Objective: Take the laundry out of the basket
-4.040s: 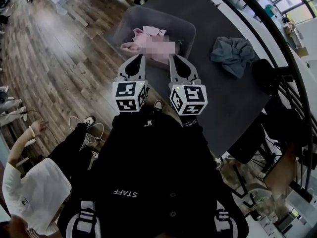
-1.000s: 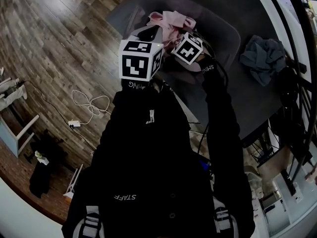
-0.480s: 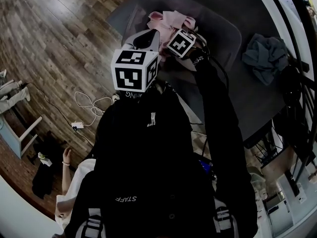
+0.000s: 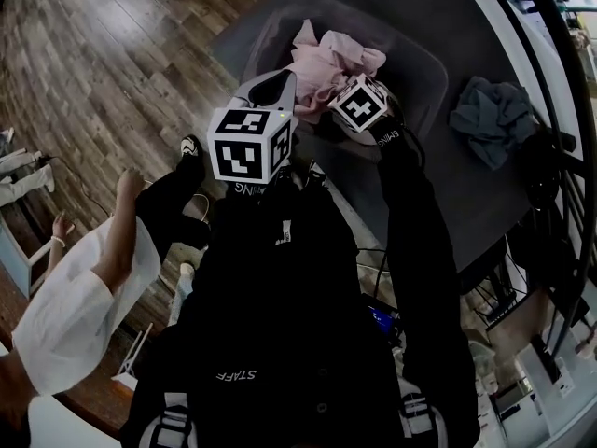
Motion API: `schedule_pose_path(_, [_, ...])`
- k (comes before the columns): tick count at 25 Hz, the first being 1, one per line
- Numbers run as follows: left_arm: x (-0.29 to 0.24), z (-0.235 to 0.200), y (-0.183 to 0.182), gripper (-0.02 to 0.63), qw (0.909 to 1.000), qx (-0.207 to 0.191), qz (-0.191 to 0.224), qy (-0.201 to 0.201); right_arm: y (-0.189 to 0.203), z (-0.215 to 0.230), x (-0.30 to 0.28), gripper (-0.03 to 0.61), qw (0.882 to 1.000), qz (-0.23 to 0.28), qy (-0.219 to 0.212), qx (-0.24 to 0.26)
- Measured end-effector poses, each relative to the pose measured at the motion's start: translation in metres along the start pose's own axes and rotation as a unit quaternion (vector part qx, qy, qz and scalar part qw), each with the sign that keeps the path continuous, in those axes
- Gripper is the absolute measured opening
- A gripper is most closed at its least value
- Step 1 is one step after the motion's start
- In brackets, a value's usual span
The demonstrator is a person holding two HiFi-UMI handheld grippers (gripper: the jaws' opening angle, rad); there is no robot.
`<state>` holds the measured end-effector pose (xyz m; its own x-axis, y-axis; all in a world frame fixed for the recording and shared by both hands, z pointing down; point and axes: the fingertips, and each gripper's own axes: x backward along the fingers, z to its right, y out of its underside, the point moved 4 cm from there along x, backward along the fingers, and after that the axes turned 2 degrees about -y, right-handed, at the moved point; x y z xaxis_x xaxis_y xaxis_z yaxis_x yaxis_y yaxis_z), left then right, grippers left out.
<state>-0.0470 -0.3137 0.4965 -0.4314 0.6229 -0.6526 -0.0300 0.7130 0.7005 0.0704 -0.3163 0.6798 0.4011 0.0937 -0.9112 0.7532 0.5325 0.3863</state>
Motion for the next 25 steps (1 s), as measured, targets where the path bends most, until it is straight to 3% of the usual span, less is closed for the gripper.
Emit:
schedule_pose_path(7, [0.049, 0.009, -0.013, 0.000, 0.9978, -0.003, 0.066, -0.004, -0.033, -0.022, 0.089, 0.268, 0.992, 0.114, 0.052, -0.026])
schedule_pose_path(13, [0.107, 0.024, -0.040, 0.000, 0.9888, -0.030, 0.145, -0.022, -0.050, -0.032, 0.171, 0.272, 0.971, 0.200, 0.115, -0.061])
schedule_pose_path(17, [0.146, 0.030, -0.050, 0.000, 0.9826, -0.038, 0.179, -0.029, -0.055, -0.045, 0.221, 0.272, 0.944, 0.268, 0.154, -0.117])
schedule_pose_path(25, [0.184, 0.041, -0.068, 0.000, 0.9729, -0.052, 0.224, -0.025, -0.058, -0.073, 0.311, 0.272, 0.872, 0.394, 0.223, -0.185])
